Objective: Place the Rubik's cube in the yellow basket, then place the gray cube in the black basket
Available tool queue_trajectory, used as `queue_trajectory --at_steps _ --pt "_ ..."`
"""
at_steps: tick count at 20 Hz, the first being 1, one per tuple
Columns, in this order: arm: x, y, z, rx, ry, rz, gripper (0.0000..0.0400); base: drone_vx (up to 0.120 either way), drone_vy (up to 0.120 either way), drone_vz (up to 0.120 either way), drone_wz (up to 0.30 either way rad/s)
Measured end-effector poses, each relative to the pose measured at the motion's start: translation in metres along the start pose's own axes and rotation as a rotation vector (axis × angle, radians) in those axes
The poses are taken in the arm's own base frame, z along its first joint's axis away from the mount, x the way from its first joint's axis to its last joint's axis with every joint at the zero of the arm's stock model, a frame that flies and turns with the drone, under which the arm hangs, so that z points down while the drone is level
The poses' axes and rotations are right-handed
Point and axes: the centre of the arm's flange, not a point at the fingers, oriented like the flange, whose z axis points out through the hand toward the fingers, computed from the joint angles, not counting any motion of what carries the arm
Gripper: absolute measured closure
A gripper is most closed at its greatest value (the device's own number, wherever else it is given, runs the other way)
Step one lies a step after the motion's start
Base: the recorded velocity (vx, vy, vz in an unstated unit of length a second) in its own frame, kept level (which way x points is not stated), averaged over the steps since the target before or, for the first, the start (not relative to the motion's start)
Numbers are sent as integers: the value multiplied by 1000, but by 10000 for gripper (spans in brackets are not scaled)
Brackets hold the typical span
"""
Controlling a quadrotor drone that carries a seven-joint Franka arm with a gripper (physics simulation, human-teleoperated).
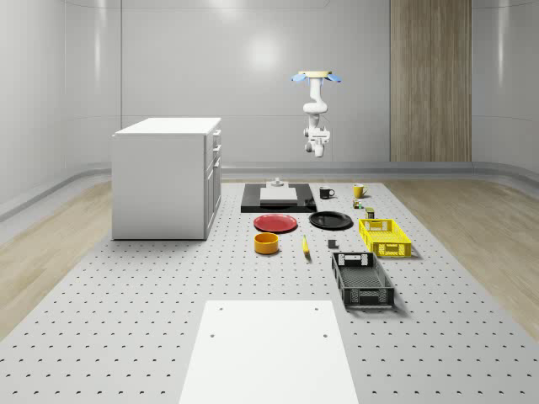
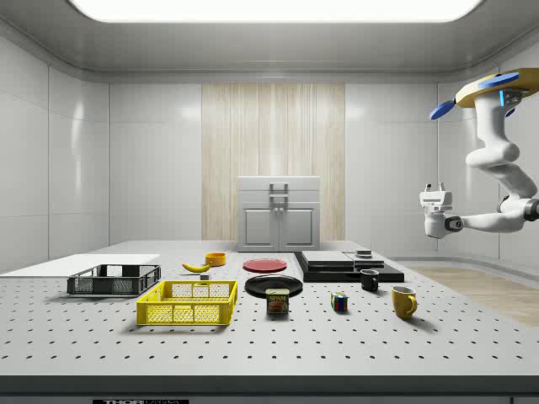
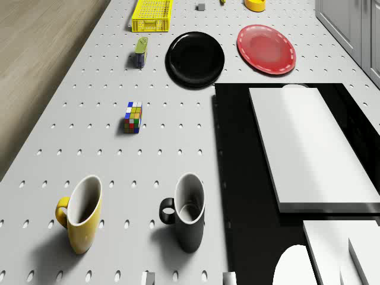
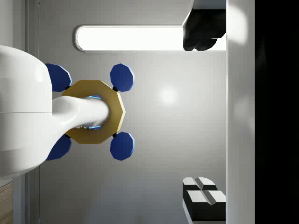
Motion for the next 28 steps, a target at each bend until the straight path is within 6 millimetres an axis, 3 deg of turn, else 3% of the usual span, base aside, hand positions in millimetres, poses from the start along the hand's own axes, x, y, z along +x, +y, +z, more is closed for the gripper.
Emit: queue_trajectory --at_steps 8,13,23,28 --pt "-2 2 -56 4 4 0 0 0 0 0 0" --pt "-1 1 -78 7 7 0 0 0 0 0 0" --pt "0 0 -92 13 13 0 0 0 4 0 0" --pt "-1 0 -94 15 16 0 0 56 120 0 0"
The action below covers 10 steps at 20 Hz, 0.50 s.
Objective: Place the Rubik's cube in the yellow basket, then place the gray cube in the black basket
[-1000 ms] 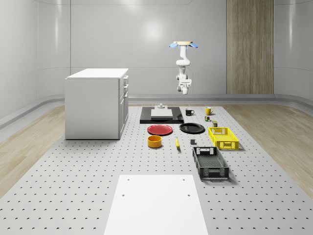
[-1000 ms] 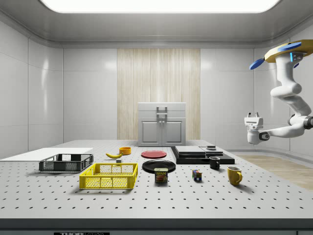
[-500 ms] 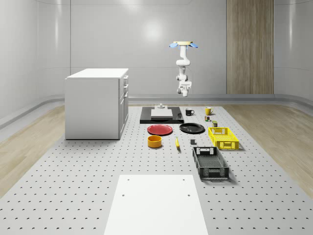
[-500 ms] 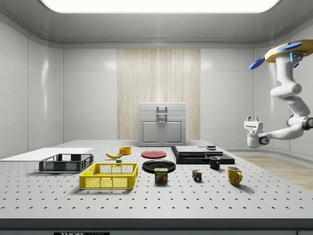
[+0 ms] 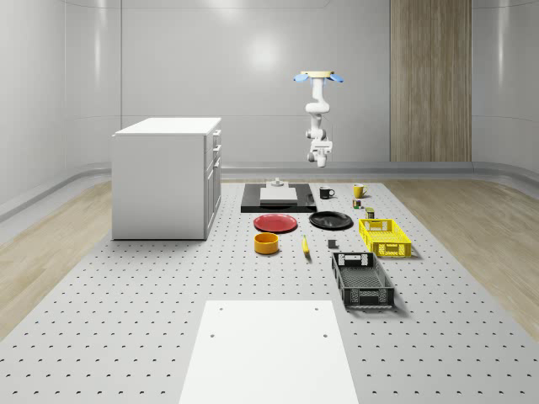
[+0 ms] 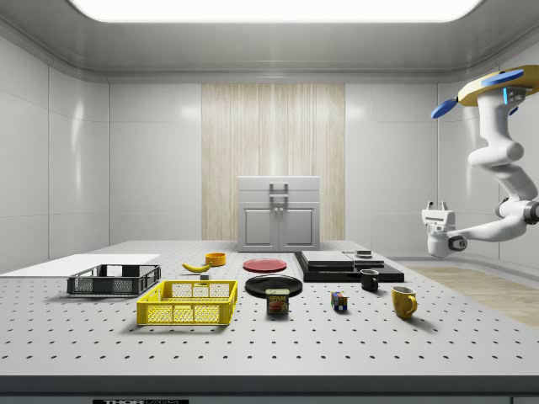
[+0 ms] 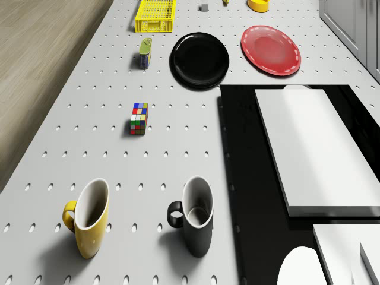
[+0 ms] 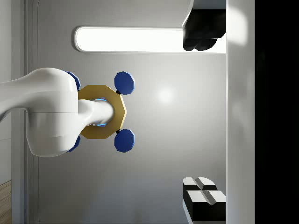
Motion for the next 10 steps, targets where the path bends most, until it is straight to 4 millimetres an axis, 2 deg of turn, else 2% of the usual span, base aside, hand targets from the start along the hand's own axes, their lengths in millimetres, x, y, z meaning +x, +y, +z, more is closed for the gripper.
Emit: queue_trajectory --at_steps 10 --pt "-1 0 0 4 7 0 0 120 120 0 0"
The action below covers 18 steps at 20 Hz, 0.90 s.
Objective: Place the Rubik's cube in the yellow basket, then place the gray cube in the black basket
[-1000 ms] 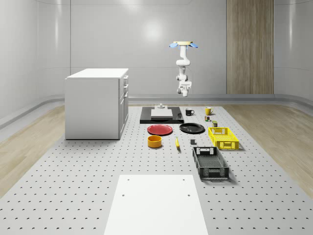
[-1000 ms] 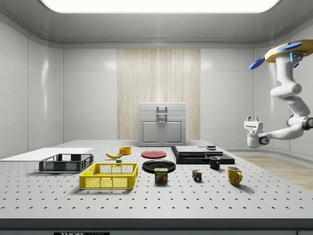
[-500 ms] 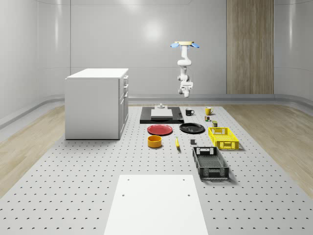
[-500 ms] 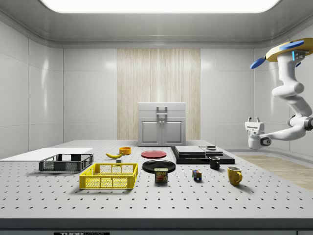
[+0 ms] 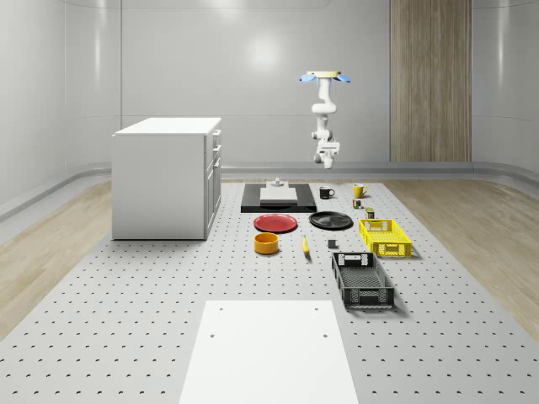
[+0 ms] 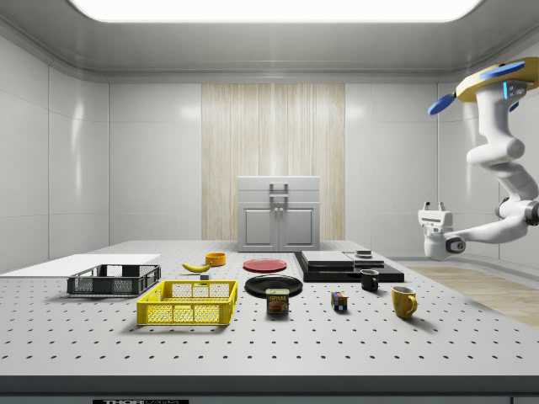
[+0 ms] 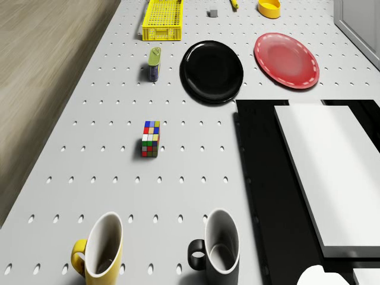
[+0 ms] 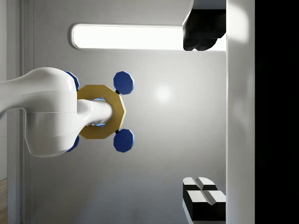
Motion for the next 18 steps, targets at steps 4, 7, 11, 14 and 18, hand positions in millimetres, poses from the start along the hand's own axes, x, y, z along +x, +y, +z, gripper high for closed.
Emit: queue_trajectory --at_steps 4,7,11,14,18 --pt "0 0 0 1 4 0 0 120 120 0 0" --pt "-1 0 0 0 7 0 0 120 120 0 0" --pt "-1 0 0 -3 15 0 0 120 120 0 0" --pt "-2 -1 0 -8 23 0 0 120 120 0 0" --pt "-4 -2 0 -23 42 0 0 120 40 0 0"
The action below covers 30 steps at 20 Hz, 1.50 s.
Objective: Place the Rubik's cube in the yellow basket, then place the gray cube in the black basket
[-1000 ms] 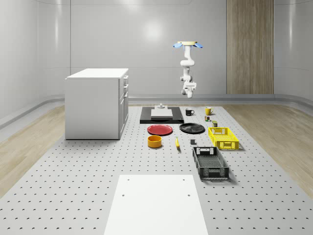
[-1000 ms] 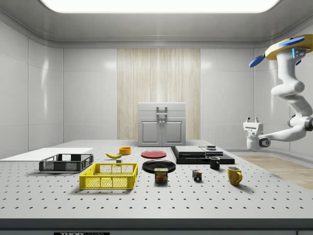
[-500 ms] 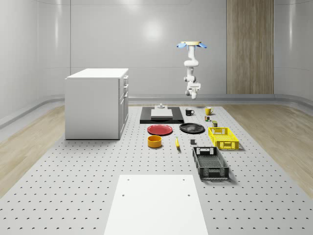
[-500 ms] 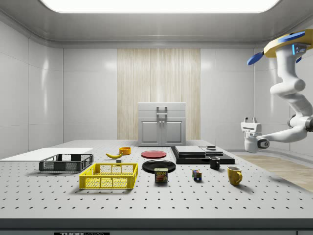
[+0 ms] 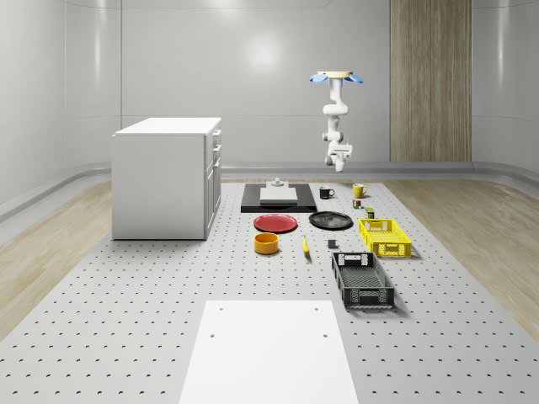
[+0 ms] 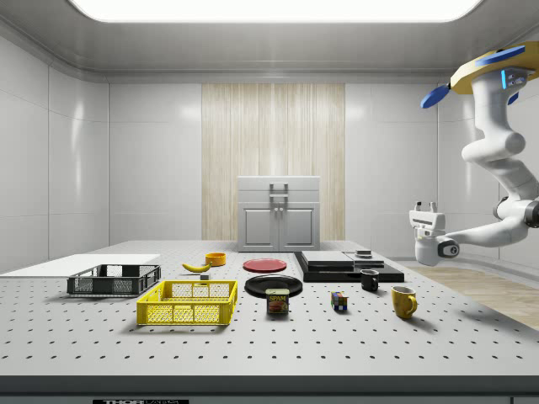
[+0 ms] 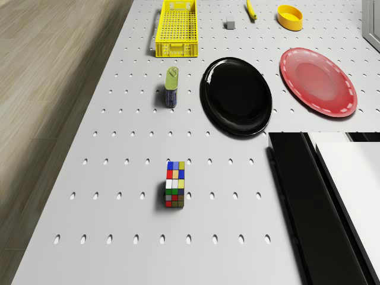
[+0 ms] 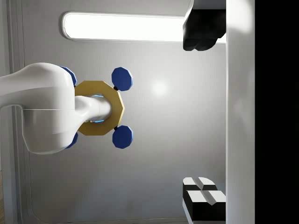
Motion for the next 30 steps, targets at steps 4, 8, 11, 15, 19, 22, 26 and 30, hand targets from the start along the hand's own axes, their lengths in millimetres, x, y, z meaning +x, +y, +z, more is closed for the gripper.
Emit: queue_trajectory --at_steps 4,8,11,15,19,22,26,30 --pt "-3 -3 0 -31 35 -1 0 120 0 0 0" --pt "-10 -9 1 -93 101 -2 0 120 0 0 0" --pt "-19 -17 3 -176 188 -4 0 120 0 0 0" --pt "-37 -35 14 -375 389 -9 0 120 0 -40 0" --pt "-62 -59 49 -723 737 -18 0 120 0 -100 0" --pt "-72 -68 96 -1076 1088 -26 0 120 0 -120 0" --pt "-59 -54 157 -1540 1546 -35 0 120 0 -120 0" --pt "-37 -32 186 -1855 1856 -44 0 120 0 -120 0"
